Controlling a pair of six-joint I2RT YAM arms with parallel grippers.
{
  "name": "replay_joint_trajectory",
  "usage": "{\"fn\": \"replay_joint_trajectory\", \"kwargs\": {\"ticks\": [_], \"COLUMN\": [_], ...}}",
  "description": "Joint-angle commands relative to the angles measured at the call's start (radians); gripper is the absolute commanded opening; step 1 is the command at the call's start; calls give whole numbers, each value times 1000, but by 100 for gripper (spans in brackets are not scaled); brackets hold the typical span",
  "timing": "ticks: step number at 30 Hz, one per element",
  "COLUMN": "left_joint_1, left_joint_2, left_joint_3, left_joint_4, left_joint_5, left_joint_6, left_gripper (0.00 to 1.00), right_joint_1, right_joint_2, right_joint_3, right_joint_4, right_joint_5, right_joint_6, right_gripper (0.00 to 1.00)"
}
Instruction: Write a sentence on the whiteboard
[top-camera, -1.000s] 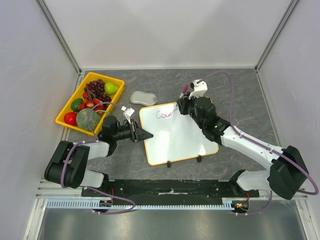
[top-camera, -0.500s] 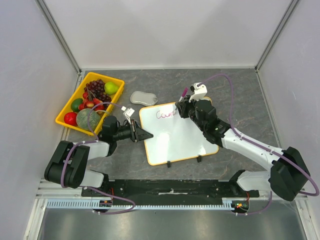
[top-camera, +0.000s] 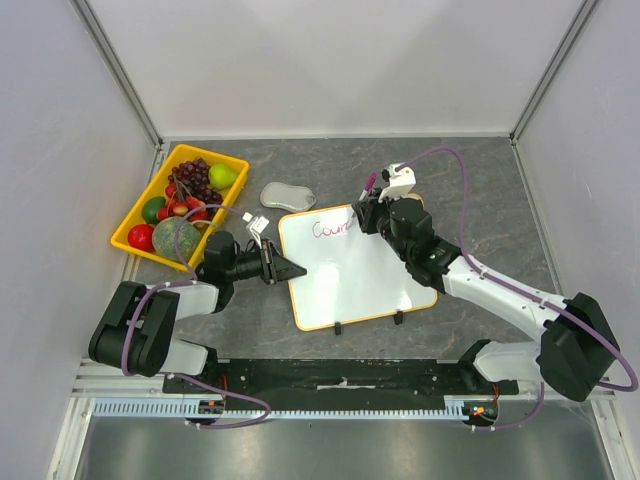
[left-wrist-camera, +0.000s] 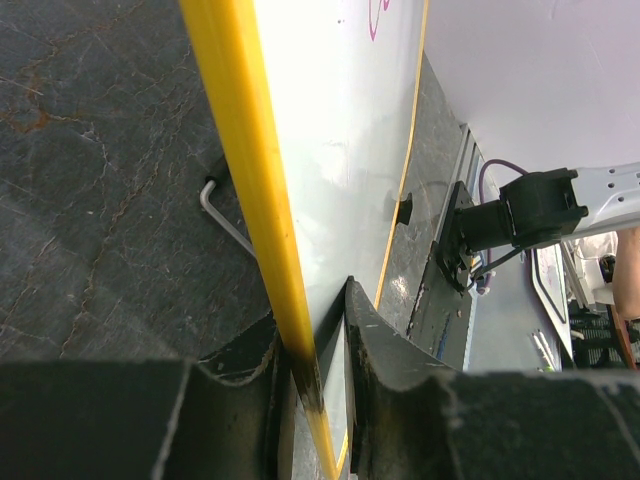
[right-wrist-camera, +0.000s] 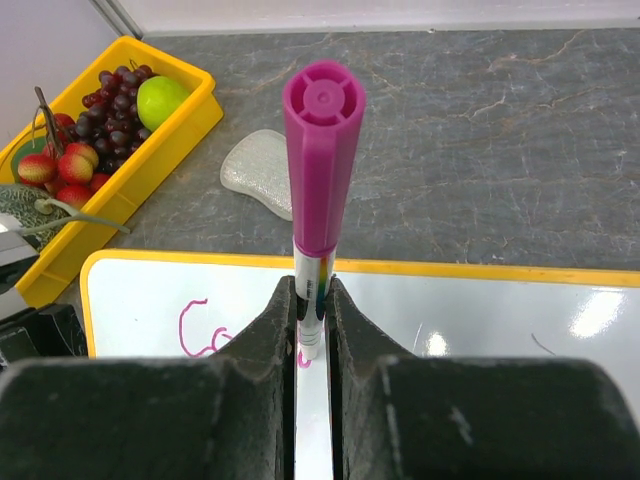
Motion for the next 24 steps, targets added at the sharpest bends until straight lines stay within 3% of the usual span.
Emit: {"fn": "replay_joint_trajectory", "kwargs": {"ticks": [1,24], "left_joint_1": [-14,-14], "left_joint_2": [11,11], "left_joint_3": [5,5], "left_joint_4": [-19,-19], "left_joint_5": [-19,-18], "left_joint_6": [104,107], "left_gripper": [2,2], "right_joint_1": [-12,-16], "right_joint_2": [17,9], "right_joint_3": [54,22], "right_joint_4": [3,-17], "right_joint_5": [51,16], "right_joint_6": [-20,-23], "right_gripper": [0,0]}}
